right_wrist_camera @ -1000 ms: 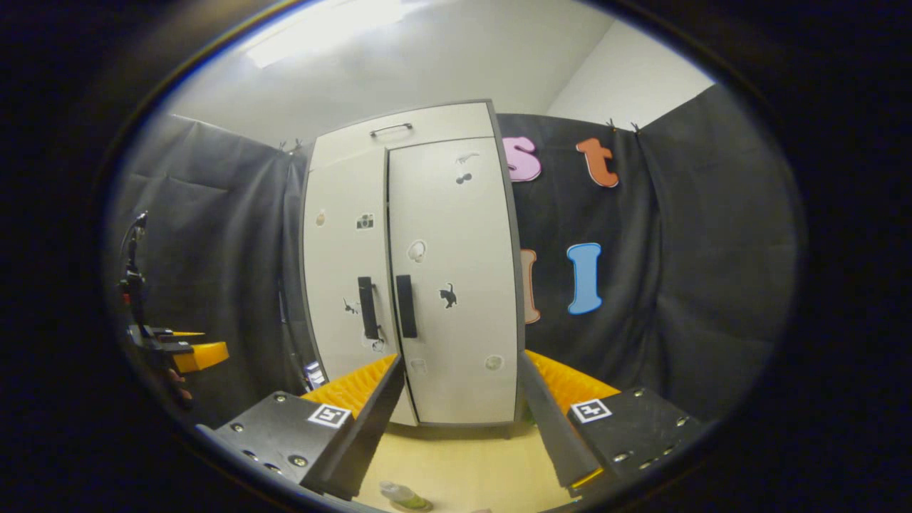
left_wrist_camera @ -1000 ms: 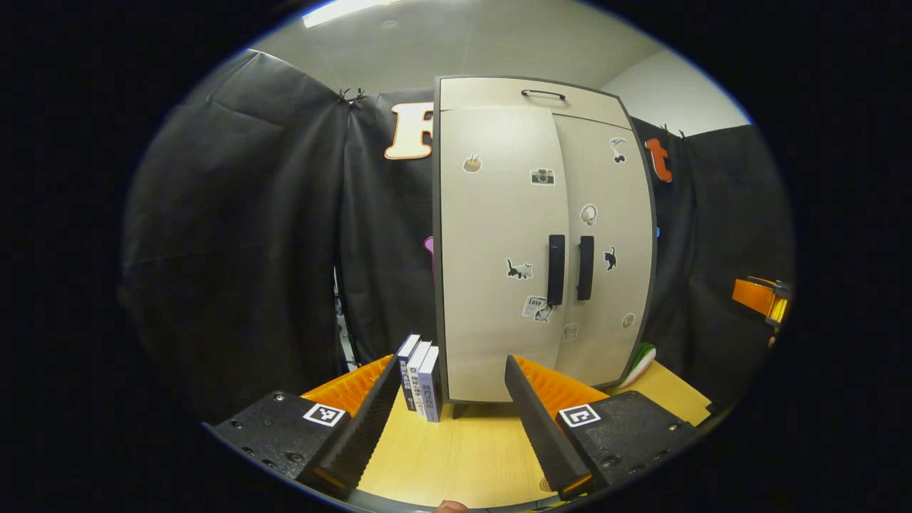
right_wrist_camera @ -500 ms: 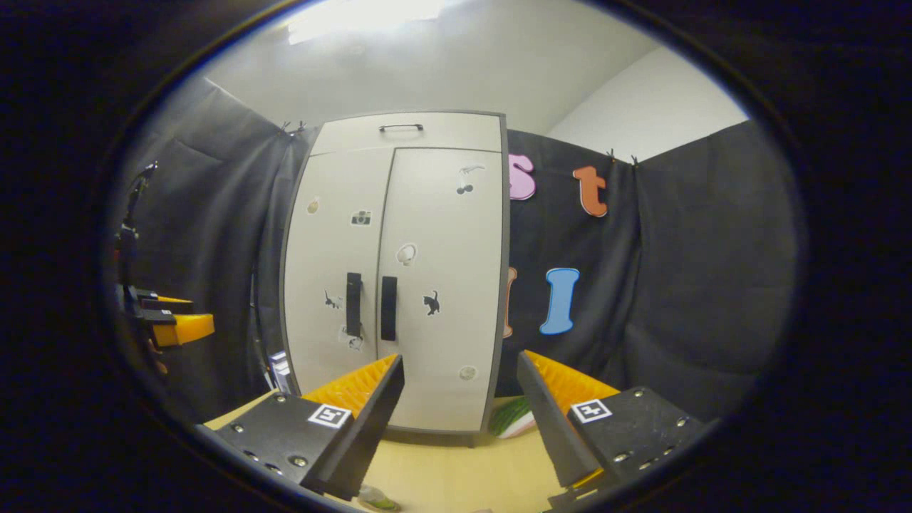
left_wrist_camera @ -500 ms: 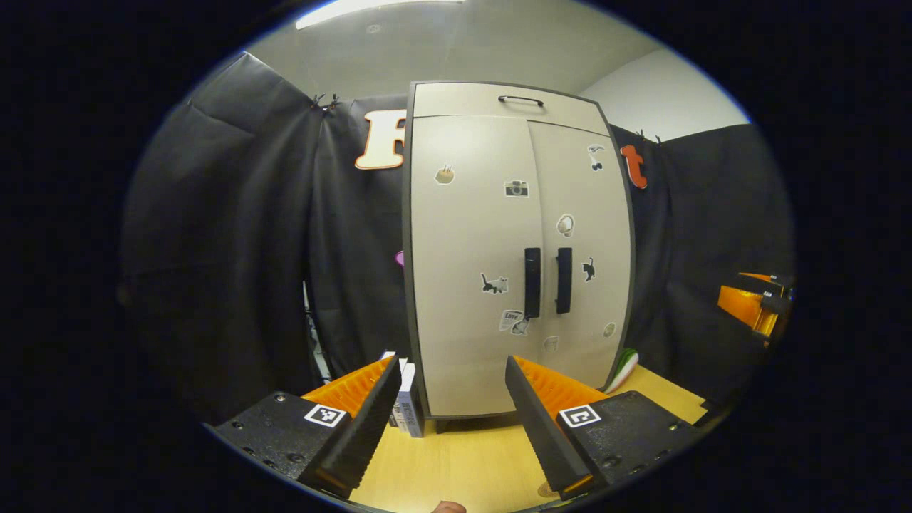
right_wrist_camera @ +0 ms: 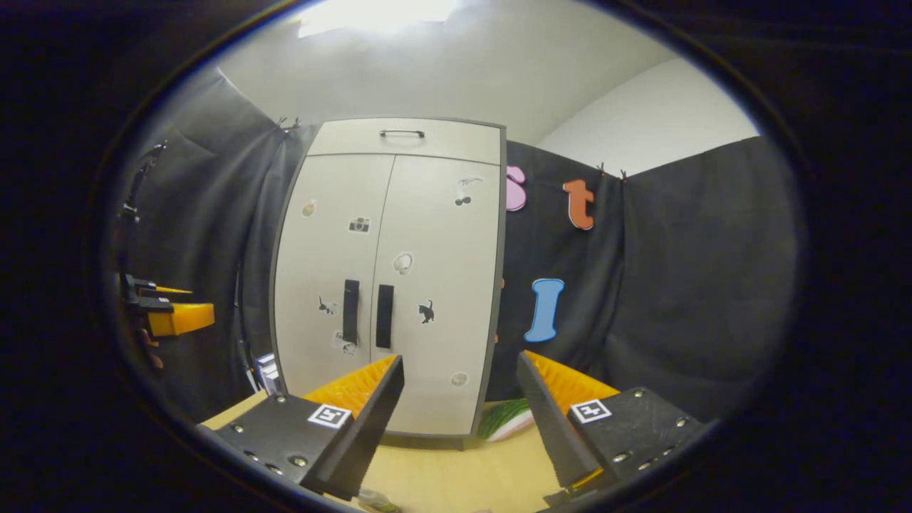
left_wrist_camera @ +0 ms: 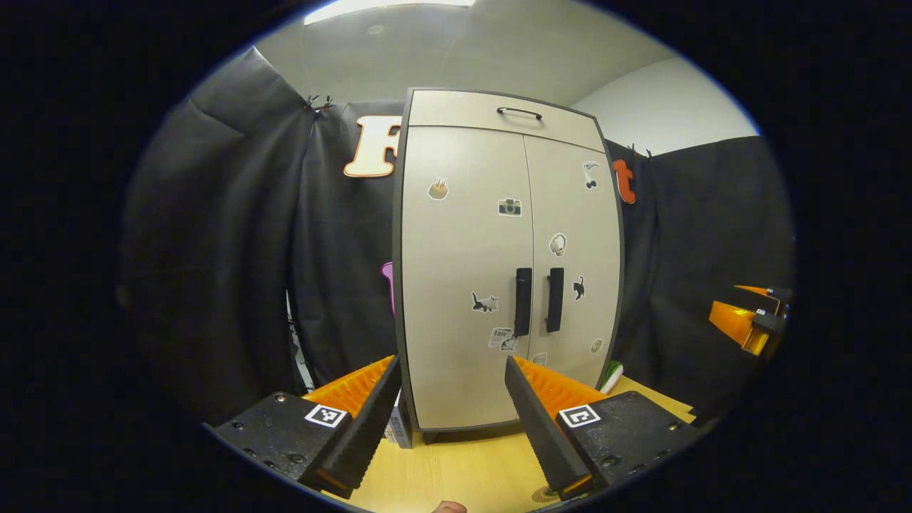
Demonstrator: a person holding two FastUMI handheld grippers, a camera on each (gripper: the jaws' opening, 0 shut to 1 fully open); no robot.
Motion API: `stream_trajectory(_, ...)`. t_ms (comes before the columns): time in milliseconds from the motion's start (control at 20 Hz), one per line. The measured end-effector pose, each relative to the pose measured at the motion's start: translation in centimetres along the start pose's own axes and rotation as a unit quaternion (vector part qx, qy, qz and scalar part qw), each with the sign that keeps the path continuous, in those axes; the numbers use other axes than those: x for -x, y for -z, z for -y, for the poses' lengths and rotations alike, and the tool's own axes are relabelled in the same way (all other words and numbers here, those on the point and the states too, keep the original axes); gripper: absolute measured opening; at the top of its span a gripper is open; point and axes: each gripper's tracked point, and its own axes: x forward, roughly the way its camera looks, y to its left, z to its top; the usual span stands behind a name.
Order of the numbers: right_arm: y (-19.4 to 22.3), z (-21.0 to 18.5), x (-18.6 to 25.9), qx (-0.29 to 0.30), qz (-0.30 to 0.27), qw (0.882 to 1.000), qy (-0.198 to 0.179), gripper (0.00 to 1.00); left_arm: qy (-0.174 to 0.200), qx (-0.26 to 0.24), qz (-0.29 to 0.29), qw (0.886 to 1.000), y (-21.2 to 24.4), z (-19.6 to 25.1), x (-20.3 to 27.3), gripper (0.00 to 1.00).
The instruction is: Grasp the bottle in the cabinet with the left hand and place it on the coaster, then close the right door with the right hand and the left door with the left hand.
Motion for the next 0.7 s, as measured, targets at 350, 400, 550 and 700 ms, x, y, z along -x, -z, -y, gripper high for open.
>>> stream_trajectory(350,0.1,0.8,0.4,0.016,0.001,1.000,0.014,0.96,0.012,0.010,0.001,1.000,0.0,0.6,-0.7,0.93)
stream_trajectory(400,0.4,1.2,0.4,0.017,0.000,1.000,0.015,0.96,0.015,0.012,-0.002,1.000,0.2,1.0,-0.9,0.93)
stream_trajectory(550,0.8,1.8,0.1,0.017,-0.003,1.000,0.017,0.92,0.014,0.005,-0.005,1.000,0.5,1.6,-1.2,0.93)
stream_trajectory(700,0.9,2.1,-0.6,0.022,-0.003,1.000,0.009,0.92,0.009,0.008,-0.003,1.000,0.4,2.3,-1.7,0.93)
